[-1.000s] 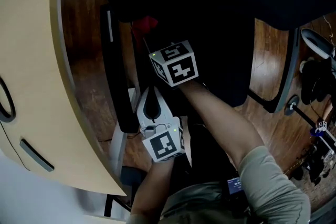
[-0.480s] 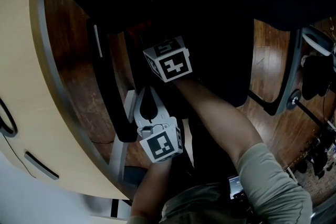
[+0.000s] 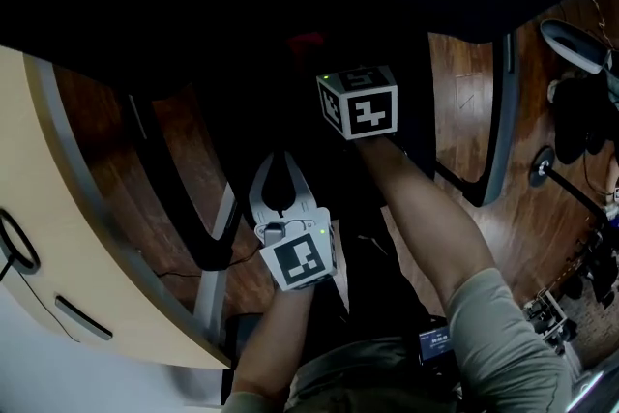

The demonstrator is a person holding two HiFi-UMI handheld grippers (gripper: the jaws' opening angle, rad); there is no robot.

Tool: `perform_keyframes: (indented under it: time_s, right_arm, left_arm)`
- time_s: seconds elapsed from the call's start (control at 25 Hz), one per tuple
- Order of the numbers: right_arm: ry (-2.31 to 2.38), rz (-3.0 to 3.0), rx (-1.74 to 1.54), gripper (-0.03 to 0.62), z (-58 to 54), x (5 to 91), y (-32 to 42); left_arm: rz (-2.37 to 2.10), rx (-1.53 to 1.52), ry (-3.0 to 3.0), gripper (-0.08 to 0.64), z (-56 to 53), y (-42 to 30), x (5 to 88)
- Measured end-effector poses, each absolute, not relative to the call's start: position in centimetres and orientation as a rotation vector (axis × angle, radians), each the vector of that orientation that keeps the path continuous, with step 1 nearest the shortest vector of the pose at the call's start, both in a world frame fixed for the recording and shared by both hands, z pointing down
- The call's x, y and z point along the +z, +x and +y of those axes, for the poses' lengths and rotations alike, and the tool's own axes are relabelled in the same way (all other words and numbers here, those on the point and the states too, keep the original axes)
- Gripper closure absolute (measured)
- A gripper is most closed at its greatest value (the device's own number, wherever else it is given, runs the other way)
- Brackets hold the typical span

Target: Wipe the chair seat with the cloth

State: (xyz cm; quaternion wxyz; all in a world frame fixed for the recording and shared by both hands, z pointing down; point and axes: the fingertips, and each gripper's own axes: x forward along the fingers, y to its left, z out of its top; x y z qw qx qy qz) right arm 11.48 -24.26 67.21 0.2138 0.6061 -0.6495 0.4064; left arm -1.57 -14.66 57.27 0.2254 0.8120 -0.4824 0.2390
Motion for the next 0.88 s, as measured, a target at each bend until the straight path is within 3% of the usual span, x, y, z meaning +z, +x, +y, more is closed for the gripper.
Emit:
perform_keyframes:
  time_s: [0.48,0.88]
  right_arm:
    - [2.013,-1.476,1.178,0.534,-16.4,66.6,28.3]
    - [2.021,-1.399,1.183,0.534,-13.6,67.6,31.6]
  left_arm:
    - [-1.184,0.668,2.343,0.555,-13.3,7.5,57.0]
    - [-1.14,0.654,2.362,0.555,-11.7,10.4,57.0]
